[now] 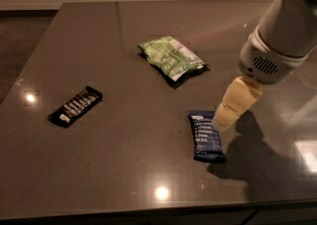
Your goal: Move rxbar blueberry near rxbar chocolate
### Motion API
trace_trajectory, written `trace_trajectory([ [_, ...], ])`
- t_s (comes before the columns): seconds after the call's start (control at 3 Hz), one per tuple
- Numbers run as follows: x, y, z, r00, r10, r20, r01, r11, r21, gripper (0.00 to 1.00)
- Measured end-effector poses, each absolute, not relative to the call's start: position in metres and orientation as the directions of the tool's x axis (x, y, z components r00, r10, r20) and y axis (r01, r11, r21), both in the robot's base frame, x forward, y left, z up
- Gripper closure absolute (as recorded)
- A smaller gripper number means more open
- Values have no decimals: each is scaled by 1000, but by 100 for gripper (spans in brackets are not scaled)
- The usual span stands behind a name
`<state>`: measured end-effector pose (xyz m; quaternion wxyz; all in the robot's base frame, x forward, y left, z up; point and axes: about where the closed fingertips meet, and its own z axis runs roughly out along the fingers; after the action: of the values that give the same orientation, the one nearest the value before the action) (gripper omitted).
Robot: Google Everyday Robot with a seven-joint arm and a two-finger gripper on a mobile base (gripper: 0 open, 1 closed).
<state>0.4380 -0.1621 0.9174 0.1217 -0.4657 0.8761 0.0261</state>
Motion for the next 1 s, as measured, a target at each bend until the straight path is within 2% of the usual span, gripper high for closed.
trace_trajectory([
  [1.0, 439, -137, 880, -750, -630, -202, -641, 768, -14, 0],
])
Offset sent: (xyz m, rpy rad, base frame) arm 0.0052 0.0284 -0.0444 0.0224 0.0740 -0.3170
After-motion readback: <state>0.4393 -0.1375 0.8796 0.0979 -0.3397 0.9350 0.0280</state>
